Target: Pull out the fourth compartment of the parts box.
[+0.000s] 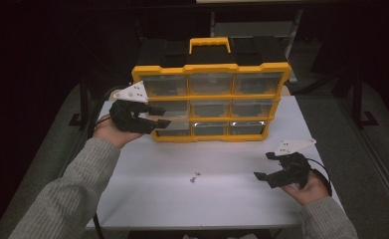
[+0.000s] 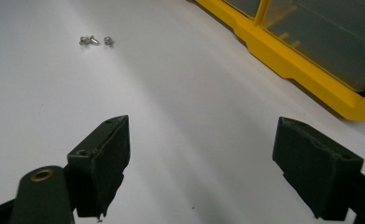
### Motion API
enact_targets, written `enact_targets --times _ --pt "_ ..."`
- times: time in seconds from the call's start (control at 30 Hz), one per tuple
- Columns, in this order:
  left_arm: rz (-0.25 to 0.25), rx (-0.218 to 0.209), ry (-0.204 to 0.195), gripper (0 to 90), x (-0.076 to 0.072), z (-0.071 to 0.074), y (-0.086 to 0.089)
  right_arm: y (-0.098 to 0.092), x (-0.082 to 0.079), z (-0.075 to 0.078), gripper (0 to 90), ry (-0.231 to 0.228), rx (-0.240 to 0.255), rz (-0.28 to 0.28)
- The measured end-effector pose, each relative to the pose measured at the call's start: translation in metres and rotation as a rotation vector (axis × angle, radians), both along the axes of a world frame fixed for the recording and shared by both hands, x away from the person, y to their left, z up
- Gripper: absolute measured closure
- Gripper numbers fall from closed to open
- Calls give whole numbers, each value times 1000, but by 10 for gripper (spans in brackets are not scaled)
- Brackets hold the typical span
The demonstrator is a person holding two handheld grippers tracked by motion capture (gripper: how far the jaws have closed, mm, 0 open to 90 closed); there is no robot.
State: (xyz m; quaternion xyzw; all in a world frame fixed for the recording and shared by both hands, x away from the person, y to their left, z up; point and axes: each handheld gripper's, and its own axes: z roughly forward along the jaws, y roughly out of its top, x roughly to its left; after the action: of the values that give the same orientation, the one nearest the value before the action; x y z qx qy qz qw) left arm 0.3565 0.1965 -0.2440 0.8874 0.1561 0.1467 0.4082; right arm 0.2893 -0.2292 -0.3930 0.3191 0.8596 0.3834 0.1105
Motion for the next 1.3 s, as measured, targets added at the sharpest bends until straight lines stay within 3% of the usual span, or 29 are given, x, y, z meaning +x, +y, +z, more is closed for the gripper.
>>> enact_targets --times 0.13,0.3,0.4,0.47,0.53,0.73,0.9,1.03,1.3 --pt "-24 77 -17 561 9 6 -2 -1 1 0 181 -3 -1 3" --pt "-45 135 -7 565 19 2 -6 -1 1 -1 181 5 2 0" --pt "-49 154 -7 549 24 -3 -8 -1 2 -2 180 3 0 3" --pt "-51 143 -24 525 28 -4 -8 -2 2 -2 179 2 0 5" --pt "-57 154 -9 528 33 -5 -8 -2 3 -3 179 9 3 2" --pt "-112 250 23 574 42 -8 -19 -4 6 -5 177 21 4 7" --pt "-142 359 47 623 47 -9 -30 -5 6 -6 178 31 5 11" --pt "-167 404 55 699 51 -3 -33 -6 6 -7 178 30 0 15" --pt "-205 425 59 733 51 -4 -35 -6 5 -7 177 34 -4 17"
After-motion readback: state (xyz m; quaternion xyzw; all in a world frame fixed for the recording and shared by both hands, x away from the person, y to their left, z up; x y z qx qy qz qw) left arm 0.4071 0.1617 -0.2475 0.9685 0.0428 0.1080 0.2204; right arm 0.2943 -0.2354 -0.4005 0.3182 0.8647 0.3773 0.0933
